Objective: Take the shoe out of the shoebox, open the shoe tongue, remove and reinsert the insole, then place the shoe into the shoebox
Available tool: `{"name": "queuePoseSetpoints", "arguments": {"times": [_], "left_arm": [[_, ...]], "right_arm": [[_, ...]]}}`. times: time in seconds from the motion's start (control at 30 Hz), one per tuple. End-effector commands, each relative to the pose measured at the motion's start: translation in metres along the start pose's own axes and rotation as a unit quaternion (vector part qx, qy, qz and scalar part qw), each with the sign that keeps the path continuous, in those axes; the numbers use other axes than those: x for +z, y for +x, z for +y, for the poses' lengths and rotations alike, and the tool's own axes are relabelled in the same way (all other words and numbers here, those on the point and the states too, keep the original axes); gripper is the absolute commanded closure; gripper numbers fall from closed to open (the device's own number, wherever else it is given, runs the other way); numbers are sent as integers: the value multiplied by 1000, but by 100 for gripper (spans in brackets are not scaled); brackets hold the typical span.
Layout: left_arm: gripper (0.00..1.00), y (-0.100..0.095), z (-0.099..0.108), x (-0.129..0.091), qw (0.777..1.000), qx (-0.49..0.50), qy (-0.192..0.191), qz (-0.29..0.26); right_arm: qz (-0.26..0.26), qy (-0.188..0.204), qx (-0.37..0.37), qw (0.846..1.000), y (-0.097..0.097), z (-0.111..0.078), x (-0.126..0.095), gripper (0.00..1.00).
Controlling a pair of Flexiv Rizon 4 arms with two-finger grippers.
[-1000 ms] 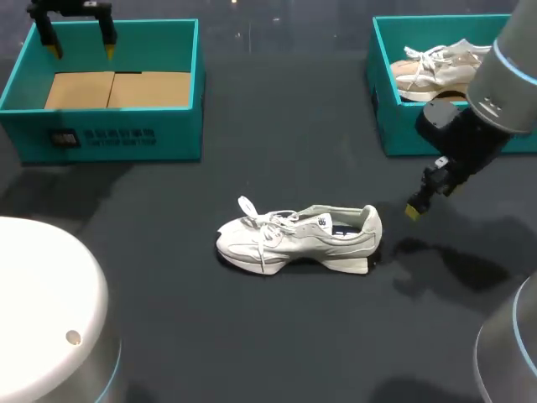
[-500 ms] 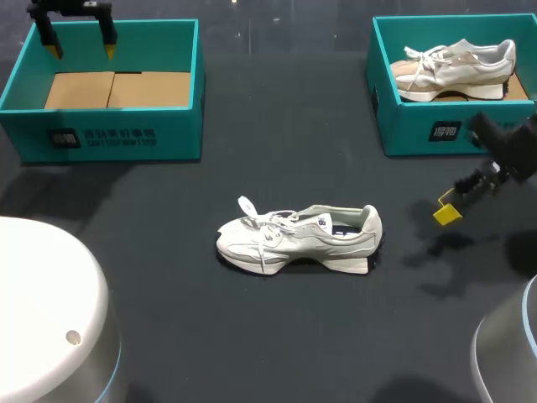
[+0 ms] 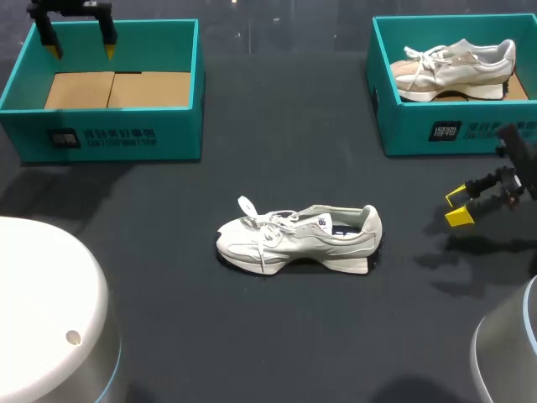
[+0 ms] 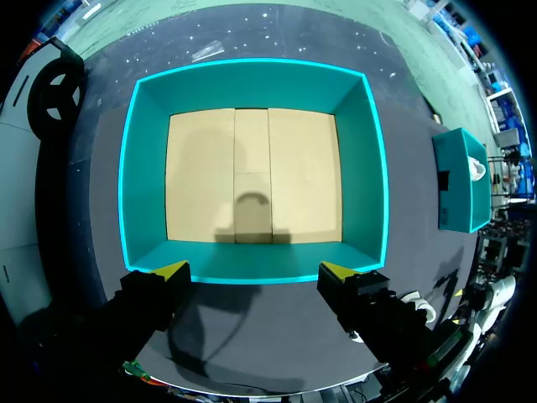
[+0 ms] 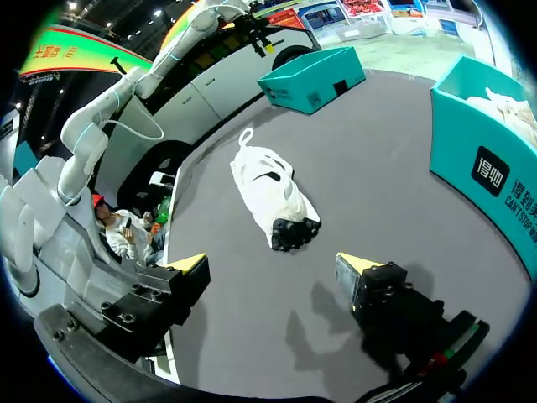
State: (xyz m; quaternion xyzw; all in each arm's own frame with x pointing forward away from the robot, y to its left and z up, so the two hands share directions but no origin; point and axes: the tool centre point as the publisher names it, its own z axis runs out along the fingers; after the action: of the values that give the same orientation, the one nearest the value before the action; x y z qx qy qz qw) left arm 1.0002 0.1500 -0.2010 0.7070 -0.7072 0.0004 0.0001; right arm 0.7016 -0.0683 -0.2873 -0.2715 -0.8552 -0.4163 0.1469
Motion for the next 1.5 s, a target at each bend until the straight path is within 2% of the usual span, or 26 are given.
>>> {"name": "queuePoseSetpoints", "arguments": {"times": [0.03, 0.4, 0.67, 0.73, 1.13, 1.37, 1.5], "left_arm": [[0, 0, 0, -1, 1000, 0, 0, 0], [0, 0, 0, -1, 1000, 0, 0, 0], [0, 0, 0, -1, 1000, 0, 0, 0], [0, 0, 0, -1, 1000, 0, 0, 0], [0, 0, 0, -1, 1000, 0, 0, 0], [0, 0, 0, -1, 1000, 0, 0, 0], [0, 0, 0, -1, 1000, 0, 0, 0]], "right_arm": [[-47, -54, -11, 997, 9, -7, -2, 0], [-47, -54, -11, 997, 9, -7, -2, 0], [-39, -133, -137, 981, -9, -23, 2, 0], [-76, -125, -175, 974, -10, -28, 6, 0], [-76, -125, -175, 974, -10, -28, 6, 0], [-55, -157, -238, 957, -20, -41, 17, 0], [-59, -146, -254, 954, -22, -42, 21, 0]]}}
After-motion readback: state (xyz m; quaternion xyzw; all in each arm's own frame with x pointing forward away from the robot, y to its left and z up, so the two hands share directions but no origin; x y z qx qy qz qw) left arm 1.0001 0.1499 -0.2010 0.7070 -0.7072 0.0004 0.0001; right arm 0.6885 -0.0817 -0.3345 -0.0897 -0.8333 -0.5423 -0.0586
